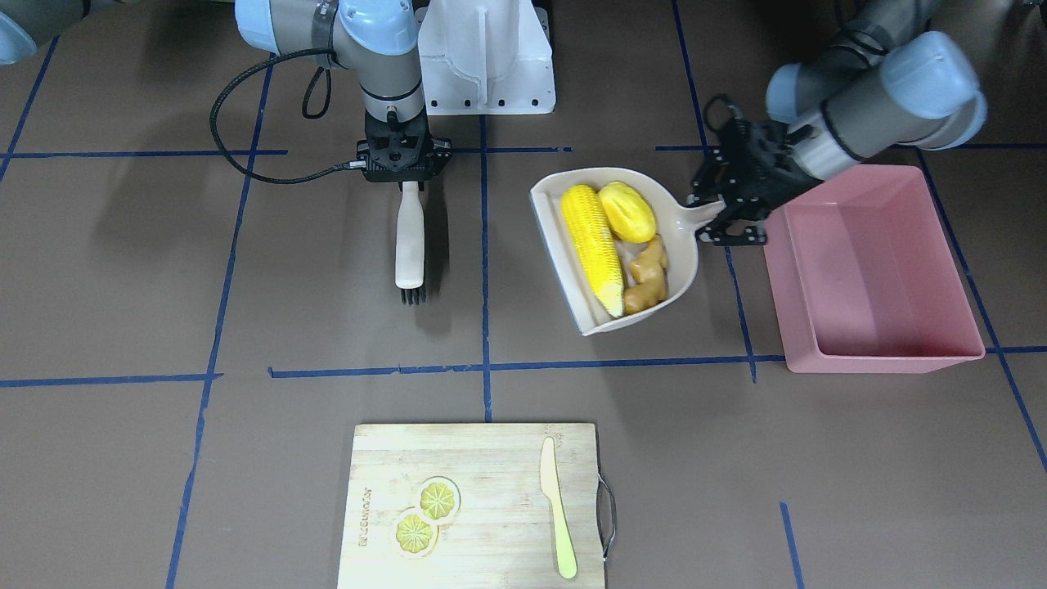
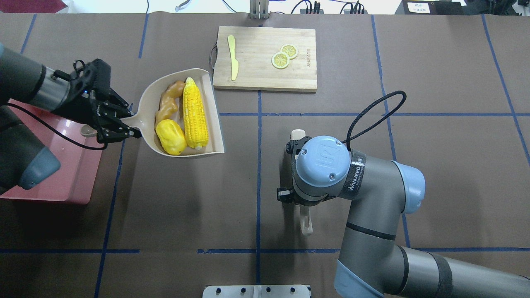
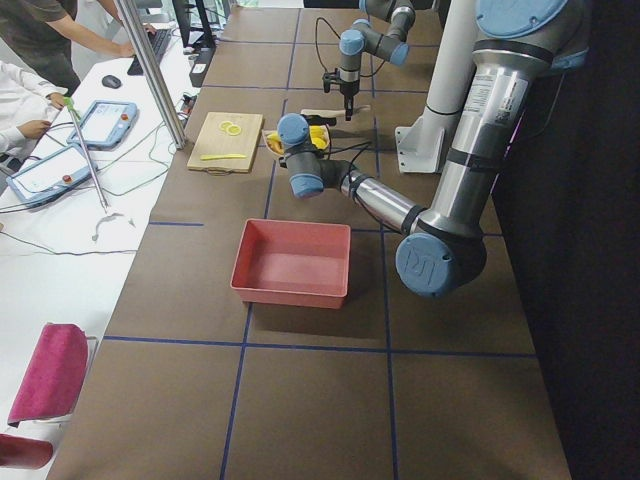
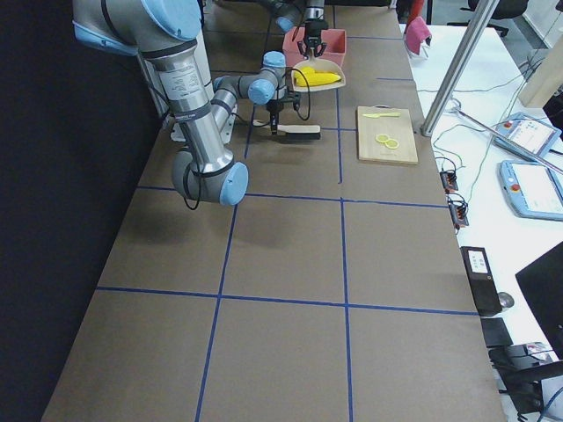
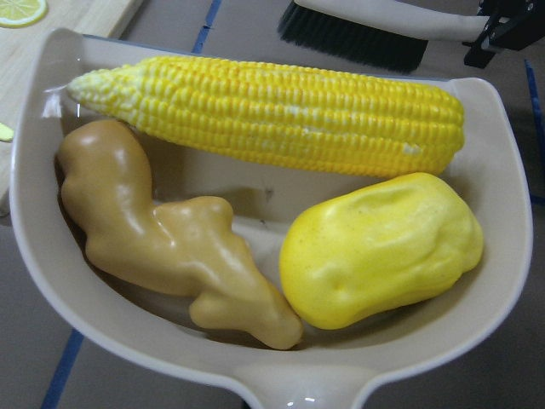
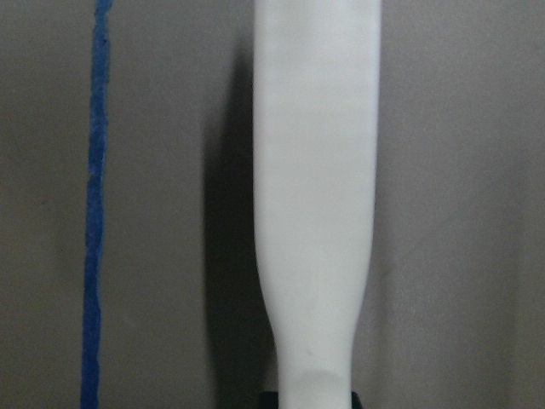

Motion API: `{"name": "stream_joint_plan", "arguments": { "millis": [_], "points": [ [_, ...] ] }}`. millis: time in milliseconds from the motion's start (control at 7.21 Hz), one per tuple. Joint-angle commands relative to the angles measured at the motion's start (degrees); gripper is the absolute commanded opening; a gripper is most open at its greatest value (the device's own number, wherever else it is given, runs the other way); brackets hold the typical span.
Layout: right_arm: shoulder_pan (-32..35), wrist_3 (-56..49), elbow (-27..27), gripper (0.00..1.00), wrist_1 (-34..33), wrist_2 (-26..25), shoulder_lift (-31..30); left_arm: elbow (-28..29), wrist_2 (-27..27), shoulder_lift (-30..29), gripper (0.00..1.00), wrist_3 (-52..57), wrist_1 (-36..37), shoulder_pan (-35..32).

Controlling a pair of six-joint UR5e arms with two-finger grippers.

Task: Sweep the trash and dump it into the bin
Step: 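Lift the loaded dustpan with the left gripper over the pink bin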

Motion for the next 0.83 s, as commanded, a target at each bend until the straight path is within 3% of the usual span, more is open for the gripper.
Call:
{"name": "stream_joint_plan", "arguments": {
  "millis": [0,694],
  "points": [
    [0.2,-0.5,-0.1,0.00,0.1,-0.2,-0.1,0.9,-5.0,2.3,0.00,1.3,-1.6,-7.5],
    [0.2,-0.5,-0.1,0.00,0.2,-0.2,0.0,11.8,-15.9,5.6,0.00,15.7,-0.9,-25.8]
  ]
}}
